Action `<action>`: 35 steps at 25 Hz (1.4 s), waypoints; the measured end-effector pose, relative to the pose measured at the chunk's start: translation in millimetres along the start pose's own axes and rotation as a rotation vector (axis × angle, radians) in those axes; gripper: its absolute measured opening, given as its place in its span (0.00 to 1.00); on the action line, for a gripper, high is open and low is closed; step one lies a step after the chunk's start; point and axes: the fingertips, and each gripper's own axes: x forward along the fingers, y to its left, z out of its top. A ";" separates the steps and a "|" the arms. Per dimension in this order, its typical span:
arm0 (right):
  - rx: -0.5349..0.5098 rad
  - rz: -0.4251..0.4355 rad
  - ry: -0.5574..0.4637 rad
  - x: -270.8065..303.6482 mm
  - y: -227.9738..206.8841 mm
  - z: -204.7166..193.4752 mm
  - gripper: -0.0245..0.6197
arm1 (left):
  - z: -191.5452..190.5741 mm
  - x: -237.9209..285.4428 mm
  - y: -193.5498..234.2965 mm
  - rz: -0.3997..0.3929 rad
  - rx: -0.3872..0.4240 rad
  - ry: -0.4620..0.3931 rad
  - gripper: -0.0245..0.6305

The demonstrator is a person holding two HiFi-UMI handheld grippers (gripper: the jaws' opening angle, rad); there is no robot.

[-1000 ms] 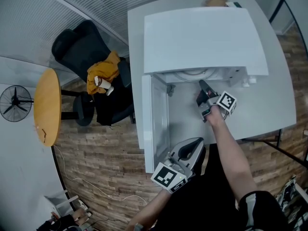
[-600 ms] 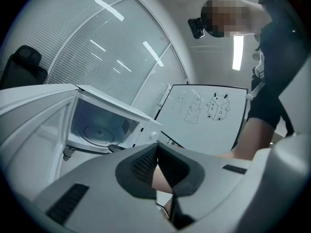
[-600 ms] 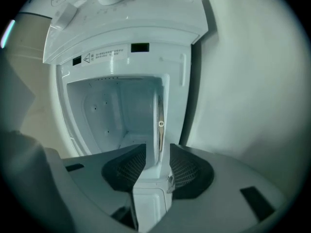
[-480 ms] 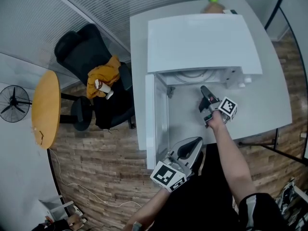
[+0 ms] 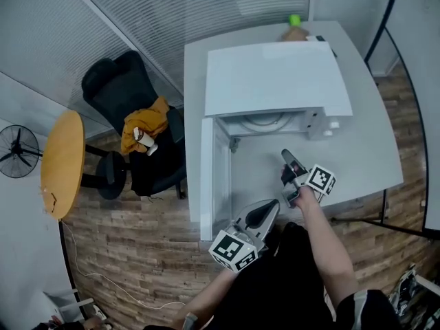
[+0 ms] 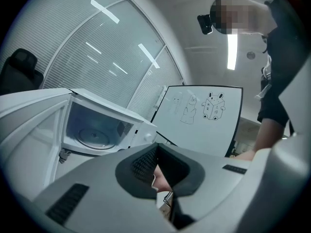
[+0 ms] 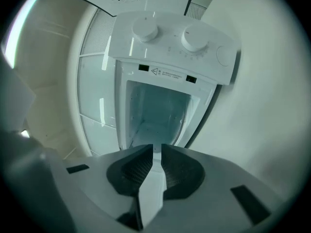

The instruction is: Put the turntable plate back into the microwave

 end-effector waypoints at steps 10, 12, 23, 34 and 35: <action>-0.082 0.027 0.027 -68.7 58.7 6.3 0.06 | 6.5 13.2 -24.5 0.054 0.030 -0.032 0.03; -0.110 0.033 0.040 -80.4 70.2 10.5 0.06 | 10.7 15.6 -34.4 0.065 0.038 -0.041 0.03; -0.412 0.121 0.151 -126.3 129.9 10.4 0.05 | 18.5 14.7 -65.4 0.134 0.083 -0.048 0.03; -0.876 0.196 0.286 -166.7 192.6 -15.1 0.05 | 24.6 7.8 -82.3 0.182 0.108 -0.094 0.03; -0.899 0.201 0.293 -170.8 195.4 -16.5 0.05 | 25.2 6.6 -83.8 0.187 0.113 -0.094 0.03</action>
